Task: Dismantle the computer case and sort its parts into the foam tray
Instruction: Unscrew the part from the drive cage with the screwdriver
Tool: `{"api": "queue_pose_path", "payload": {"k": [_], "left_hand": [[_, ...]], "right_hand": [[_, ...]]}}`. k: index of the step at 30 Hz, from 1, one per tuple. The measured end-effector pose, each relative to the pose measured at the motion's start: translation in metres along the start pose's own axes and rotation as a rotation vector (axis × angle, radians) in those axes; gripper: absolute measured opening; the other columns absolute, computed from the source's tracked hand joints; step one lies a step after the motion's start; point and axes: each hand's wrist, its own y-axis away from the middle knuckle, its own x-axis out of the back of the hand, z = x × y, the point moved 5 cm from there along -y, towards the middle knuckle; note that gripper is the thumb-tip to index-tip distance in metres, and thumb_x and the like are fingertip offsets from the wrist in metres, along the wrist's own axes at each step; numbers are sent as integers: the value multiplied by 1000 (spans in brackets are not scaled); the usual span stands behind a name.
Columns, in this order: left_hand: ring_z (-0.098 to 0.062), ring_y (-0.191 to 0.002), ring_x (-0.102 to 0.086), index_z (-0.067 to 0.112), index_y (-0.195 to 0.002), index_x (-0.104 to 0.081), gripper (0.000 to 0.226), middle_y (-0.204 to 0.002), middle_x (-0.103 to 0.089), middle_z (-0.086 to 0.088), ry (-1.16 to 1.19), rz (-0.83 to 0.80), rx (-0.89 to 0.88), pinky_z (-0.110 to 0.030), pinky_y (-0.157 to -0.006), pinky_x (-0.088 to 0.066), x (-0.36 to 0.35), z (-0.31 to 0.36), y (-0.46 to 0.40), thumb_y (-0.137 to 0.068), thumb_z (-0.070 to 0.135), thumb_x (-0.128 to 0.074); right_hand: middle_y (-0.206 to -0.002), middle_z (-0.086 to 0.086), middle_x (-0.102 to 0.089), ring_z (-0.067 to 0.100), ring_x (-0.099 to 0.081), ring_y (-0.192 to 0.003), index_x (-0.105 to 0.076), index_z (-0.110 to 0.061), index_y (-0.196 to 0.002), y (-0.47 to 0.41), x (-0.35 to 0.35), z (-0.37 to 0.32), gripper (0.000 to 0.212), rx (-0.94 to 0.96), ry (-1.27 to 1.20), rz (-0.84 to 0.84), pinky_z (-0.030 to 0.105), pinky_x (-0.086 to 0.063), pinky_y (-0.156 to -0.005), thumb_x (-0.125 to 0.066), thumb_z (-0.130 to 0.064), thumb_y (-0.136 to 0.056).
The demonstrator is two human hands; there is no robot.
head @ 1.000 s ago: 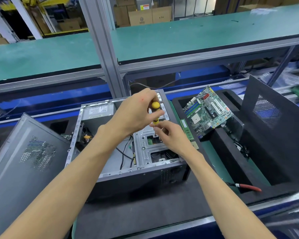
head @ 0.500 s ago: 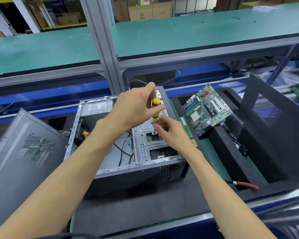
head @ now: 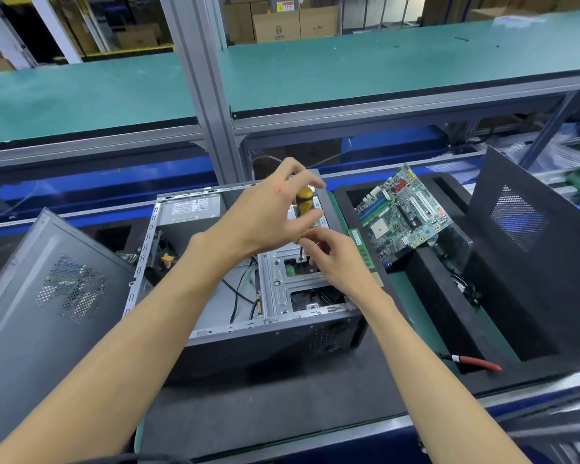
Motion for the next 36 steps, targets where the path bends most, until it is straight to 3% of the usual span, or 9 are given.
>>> {"api": "queue_pose_path", "payload": {"k": [4, 6, 9, 13, 16, 21, 26, 30, 36], "left_hand": [[-3, -76, -54, 19, -115, -68, 23, -103, -52, 4, 88, -21, -43, -32, -72, -51, 2, 0, -2, -93, 15, -63], [-15, -74, -57, 21, -101, -68, 14, -89, -48, 7, -5, 7, 21, -35, -64, -46, 1, -3, -4, -93, 32, -66], [-18, -69, -58, 26, -80, -55, 37, -73, -52, 10, -214, 54, 133, -29, -56, -35, 0, -7, -6, -91, 62, -57], [-7, -79, -58, 28, -118, -59, 27, -110, -48, 8, 31, -17, -2, -32, -65, -50, -4, 0, -1, -94, 40, -62], [-6, -74, -56, 20, -113, -65, 20, -102, -49, 5, 101, -28, -6, -34, -67, -50, -2, -2, -2, -93, 20, -64], [-17, -62, -54, 25, -78, -48, 39, -63, -47, 10, -189, 66, 180, -25, -51, -31, -3, -10, -5, -92, 60, -56], [-8, -73, -55, 23, -115, -61, 21, -109, -49, 6, 67, -9, 3, -32, -68, -52, 1, -4, 3, -95, 30, -62], [-11, -82, -55, 16, -114, -66, 24, -100, -56, 4, 170, 24, -70, -31, -73, -54, 16, -4, 6, -90, 11, -64], [-5, -76, -59, 17, -116, -66, 28, -95, -59, 7, 202, 14, 14, -26, -71, -56, 22, -22, 16, -89, 9, -66]], "right_hand": [[-71, -5, -62, 26, -57, -65, -70, -36, -93, 0, -1, 0, 20, 0, 10, -17, 30, -45, -60, -58, -21, -101], [-77, -4, -64, 13, -54, -61, -69, -31, -97, 1, -2, 1, 8, 0, 25, -30, 22, -43, -58, -62, -28, -99], [-74, -7, -64, 4, -52, -60, -63, -32, -87, 1, -1, 0, 11, 8, 18, -19, 15, -41, -58, -67, -31, -97], [-67, -23, -62, 6, -51, -60, -63, -45, -85, 1, 1, -1, 30, 21, -14, -2, 16, -41, -58, -61, -20, -100], [-71, -19, -60, 5, -52, -61, -67, -42, -89, 1, 0, -1, 28, 15, -4, -9, 15, -40, -59, -58, -19, -101], [-90, -11, -67, 2, -58, -74, -69, -33, -95, 1, -2, 1, 5, 17, 10, -21, 17, -46, -67, -68, -28, -96], [-95, -8, -70, 5, -66, -85, -68, -45, -92, 1, -2, -9, 28, 107, 11, -30, 23, -54, -75, -64, -18, -99], [-93, -15, -70, 5, -70, -85, -66, -47, -92, -3, -13, -21, 31, 129, -12, -71, 30, -59, -79, -64, -17, -99], [-99, -7, -72, 5, -71, -88, -73, -25, -101, -13, -29, -19, 13, 92, 39, -144, 38, -59, -85, -61, -19, -101]]}}
